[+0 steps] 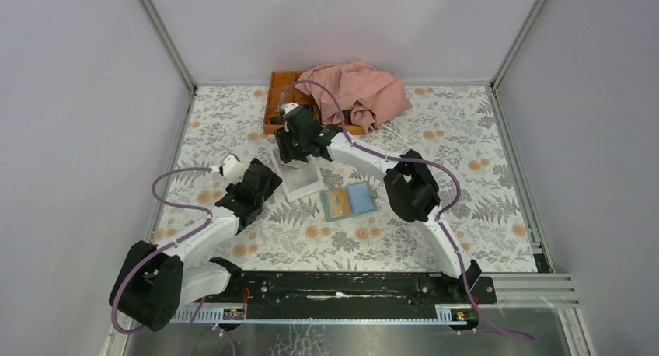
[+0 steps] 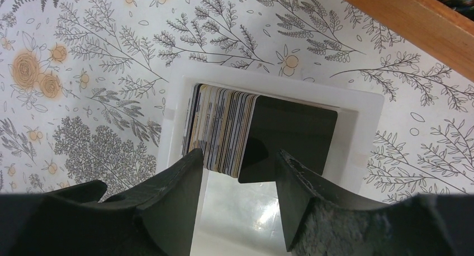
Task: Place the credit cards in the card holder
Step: Pick up the credit card from the storage box.
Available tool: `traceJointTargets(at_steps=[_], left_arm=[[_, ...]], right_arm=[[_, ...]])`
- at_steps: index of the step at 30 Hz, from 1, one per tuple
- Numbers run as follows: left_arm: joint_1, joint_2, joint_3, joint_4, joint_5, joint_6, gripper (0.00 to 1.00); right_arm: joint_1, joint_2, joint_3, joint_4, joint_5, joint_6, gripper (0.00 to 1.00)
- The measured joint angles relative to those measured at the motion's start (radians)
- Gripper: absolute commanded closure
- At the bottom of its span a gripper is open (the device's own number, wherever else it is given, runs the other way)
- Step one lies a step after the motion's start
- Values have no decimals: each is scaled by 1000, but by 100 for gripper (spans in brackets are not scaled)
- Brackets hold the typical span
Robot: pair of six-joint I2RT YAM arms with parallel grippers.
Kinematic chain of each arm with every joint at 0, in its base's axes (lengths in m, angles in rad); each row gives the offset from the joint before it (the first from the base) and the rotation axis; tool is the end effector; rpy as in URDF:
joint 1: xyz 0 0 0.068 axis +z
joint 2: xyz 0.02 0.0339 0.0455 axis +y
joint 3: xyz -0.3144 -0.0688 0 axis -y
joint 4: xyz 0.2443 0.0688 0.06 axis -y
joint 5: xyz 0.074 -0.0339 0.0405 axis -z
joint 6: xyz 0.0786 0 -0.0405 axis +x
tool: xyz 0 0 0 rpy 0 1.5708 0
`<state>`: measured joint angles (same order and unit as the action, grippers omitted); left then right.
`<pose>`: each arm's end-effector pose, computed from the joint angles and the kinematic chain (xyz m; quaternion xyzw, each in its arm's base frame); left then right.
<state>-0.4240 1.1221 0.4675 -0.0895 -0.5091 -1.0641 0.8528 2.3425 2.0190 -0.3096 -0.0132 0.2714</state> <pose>0.2153 -0.0551 0.1990 -0.3748 0.8094 -0.0936 0.4422 0.4025 0.4623 0.2278 -0.2585 0.8538 0.2458 0.3792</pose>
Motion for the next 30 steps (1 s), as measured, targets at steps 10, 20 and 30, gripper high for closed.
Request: traceJointTargets(at_steps=[10,20,30], left_arm=[[24,39,-16,45,40,0,20],[44,63,-27,74,66,0,21],[52,80,-27,88,84,1,22]], right_arm=[[-18,27,14,4,-42,37,47],[-23,28,14,13,-68,56,54],[-23,28,13,16,-86,66,57]])
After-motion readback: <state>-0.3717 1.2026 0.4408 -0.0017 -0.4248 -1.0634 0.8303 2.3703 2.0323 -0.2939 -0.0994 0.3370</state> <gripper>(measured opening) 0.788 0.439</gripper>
